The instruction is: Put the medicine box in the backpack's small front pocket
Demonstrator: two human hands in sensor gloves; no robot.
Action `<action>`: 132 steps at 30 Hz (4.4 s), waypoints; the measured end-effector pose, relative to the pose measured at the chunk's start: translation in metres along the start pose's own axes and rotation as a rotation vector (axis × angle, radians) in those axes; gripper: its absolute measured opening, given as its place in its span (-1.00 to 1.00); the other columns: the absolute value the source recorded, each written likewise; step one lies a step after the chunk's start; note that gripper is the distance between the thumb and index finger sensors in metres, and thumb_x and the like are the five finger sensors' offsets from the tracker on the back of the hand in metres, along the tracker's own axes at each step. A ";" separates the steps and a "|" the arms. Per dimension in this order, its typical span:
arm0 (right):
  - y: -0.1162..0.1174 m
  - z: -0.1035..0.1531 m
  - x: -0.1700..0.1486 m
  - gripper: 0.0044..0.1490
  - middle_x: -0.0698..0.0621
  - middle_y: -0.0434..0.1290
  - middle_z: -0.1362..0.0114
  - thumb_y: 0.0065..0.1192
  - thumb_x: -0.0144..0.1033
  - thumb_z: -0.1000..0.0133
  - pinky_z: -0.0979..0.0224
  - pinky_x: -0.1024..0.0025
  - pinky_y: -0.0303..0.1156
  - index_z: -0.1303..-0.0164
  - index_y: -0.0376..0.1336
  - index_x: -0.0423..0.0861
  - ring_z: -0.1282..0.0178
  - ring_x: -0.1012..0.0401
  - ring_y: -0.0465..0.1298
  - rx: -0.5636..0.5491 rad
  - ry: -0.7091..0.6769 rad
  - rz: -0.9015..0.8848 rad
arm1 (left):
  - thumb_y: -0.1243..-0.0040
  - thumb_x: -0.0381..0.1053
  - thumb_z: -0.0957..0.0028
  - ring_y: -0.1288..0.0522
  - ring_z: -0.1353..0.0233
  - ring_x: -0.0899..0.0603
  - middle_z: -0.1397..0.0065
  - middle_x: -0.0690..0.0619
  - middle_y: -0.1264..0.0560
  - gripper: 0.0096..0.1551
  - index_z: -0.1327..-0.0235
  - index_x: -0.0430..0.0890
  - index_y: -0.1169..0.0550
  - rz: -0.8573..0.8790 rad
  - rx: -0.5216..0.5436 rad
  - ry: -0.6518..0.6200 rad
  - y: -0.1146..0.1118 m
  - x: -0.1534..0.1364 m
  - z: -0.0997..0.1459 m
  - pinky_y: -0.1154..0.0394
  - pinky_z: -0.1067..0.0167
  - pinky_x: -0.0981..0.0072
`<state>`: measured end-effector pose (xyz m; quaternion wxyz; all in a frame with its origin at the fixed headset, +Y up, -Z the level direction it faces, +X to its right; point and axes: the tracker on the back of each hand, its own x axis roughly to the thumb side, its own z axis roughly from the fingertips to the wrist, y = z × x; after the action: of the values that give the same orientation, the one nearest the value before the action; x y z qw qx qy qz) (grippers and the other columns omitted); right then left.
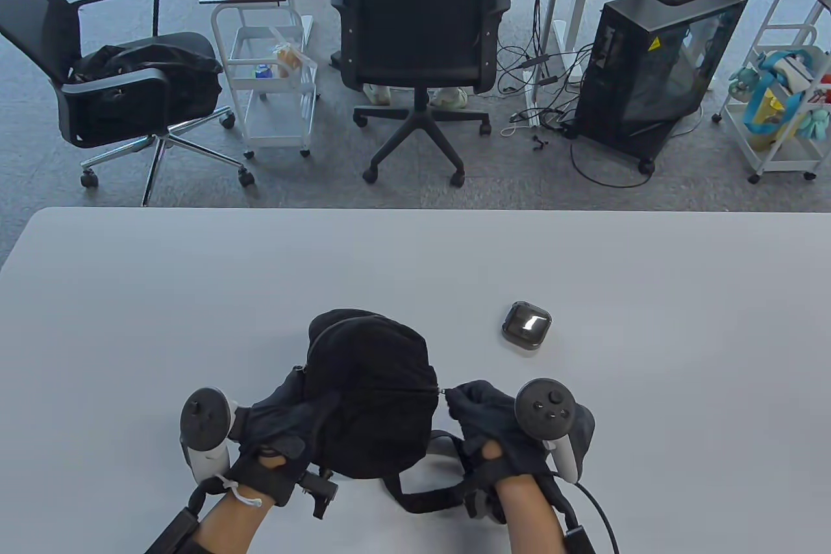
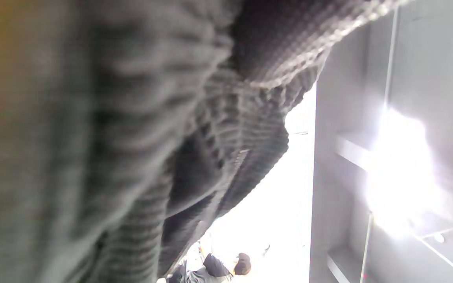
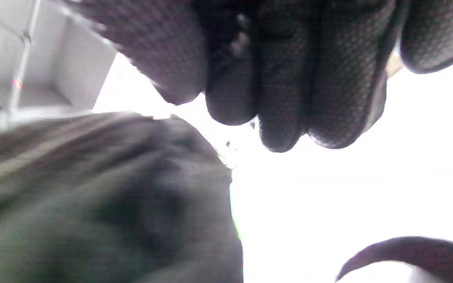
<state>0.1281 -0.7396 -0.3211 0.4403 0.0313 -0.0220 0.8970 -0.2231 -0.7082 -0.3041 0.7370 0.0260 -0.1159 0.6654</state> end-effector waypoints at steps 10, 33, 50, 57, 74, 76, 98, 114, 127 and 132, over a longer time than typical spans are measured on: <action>-0.024 -0.045 -0.003 0.06 -0.48 0.05 -0.62 0.33 0.12 -0.15 -0.37 -0.49 -0.05 -0.56 0.10 -0.41 -0.58 -0.46 0.00 0.049 0.027 0.226 | -0.34 -0.01 -0.07 -0.58 -0.22 -0.40 -0.14 -0.10 -0.69 -0.48 -0.24 -0.20 -0.55 0.023 -0.003 0.012 0.002 0.004 0.004 -0.26 -0.21 -0.52; -0.026 -0.145 -0.033 0.31 -0.43 0.14 -0.50 0.51 0.34 0.00 -0.31 -0.33 0.31 -0.71 -0.15 0.02 -0.29 -0.27 0.45 0.192 0.195 0.622 | -0.33 0.01 -0.09 -0.57 -0.23 -0.41 -0.16 -0.11 -0.68 -0.47 -0.26 -0.20 -0.53 0.099 0.073 0.136 0.018 -0.005 0.003 -0.26 -0.20 -0.51; -0.006 0.035 0.070 0.19 -0.41 0.46 -0.29 0.37 0.45 -0.09 -0.14 -0.36 0.41 -0.45 0.18 -0.36 -0.10 -0.29 0.61 -0.214 -0.220 -0.378 | -0.35 0.03 -0.09 -0.57 -0.24 -0.41 -0.15 -0.11 -0.69 -0.47 -0.24 -0.19 -0.55 0.070 0.017 0.037 0.003 0.002 0.007 -0.27 -0.20 -0.51; 0.000 0.034 0.074 0.17 -0.42 0.47 -0.26 0.31 0.44 -0.11 -0.11 -0.34 0.42 -0.42 0.19 -0.38 -0.06 -0.29 0.62 -0.287 -0.174 -0.342 | -0.36 0.02 -0.08 -0.56 -0.26 -0.43 -0.16 -0.12 -0.70 -0.47 -0.24 -0.20 -0.56 -0.010 -0.064 -0.042 -0.012 0.011 0.008 -0.26 -0.20 -0.52; 0.008 0.036 0.095 0.39 -0.41 0.46 -0.23 0.31 0.45 -0.11 -0.11 -0.35 0.40 -0.39 -0.03 -0.60 0.04 -0.24 0.64 -0.179 -0.229 0.135 | -0.37 0.00 -0.07 -0.55 -0.28 -0.43 -0.17 -0.12 -0.69 -0.48 -0.24 -0.19 -0.56 -0.069 -0.083 -0.113 -0.021 0.016 0.011 -0.26 -0.20 -0.53; 0.010 0.034 0.095 0.32 -0.41 0.48 -0.21 0.28 0.45 -0.12 -0.10 -0.34 0.41 -0.35 0.06 -0.57 0.07 -0.23 0.66 -0.143 -0.230 0.132 | -0.36 0.00 -0.07 -0.55 -0.29 -0.42 -0.17 -0.12 -0.69 -0.48 -0.24 -0.19 -0.56 -0.063 -0.073 -0.118 -0.021 0.016 0.012 -0.26 -0.21 -0.53; 0.027 0.018 0.037 0.34 -0.54 -0.14 -0.61 -0.07 0.45 -0.24 -0.29 -0.52 -0.08 -0.60 -0.23 -0.51 -0.52 -0.54 -0.10 0.085 0.022 -0.576 | -0.30 0.00 -0.09 -0.61 -0.27 -0.33 -0.16 -0.05 -0.71 -0.50 -0.28 -0.10 -0.54 0.462 -0.007 -0.083 0.018 0.012 0.001 -0.30 -0.25 -0.49; 0.066 0.013 0.048 -0.09 -0.15 0.45 -0.46 0.11 0.29 -0.26 -0.44 -0.41 0.11 -0.48 0.20 -0.24 -0.56 -0.19 0.36 0.596 -0.048 -1.243 | -0.32 0.04 -0.14 -0.59 -0.25 -0.37 -0.15 -0.09 -0.71 -0.47 -0.30 -0.15 -0.55 0.386 -0.026 -0.047 0.029 0.006 -0.005 -0.28 -0.25 -0.50; 0.025 0.019 0.054 -0.22 -0.21 0.55 -0.30 0.12 0.11 -0.27 -0.35 -0.32 0.28 -0.35 0.29 -0.33 -0.37 -0.18 0.52 0.109 -0.125 -0.868 | -0.32 0.28 -0.13 -0.25 -0.48 -0.57 -0.53 -0.33 -0.38 -0.14 -0.47 -0.22 -0.35 -0.061 0.156 -0.101 0.043 0.024 0.005 -0.07 -0.24 -0.59; 0.031 0.026 0.062 -0.19 -0.25 0.49 -0.35 0.10 0.08 -0.26 -0.32 -0.33 0.28 -0.39 0.23 -0.37 -0.37 -0.22 0.50 -0.036 -0.128 -0.713 | -0.36 0.29 -0.12 -0.26 -0.46 -0.60 -0.49 -0.37 -0.43 -0.38 -0.12 -0.20 -0.67 -0.215 -0.025 -0.119 0.010 0.042 0.011 -0.09 -0.24 -0.59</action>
<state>0.0670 -0.7113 -0.2912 0.7236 0.0854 -0.0530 0.6829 -0.2309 -0.6684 -0.2856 0.7961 0.0683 -0.1645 0.5783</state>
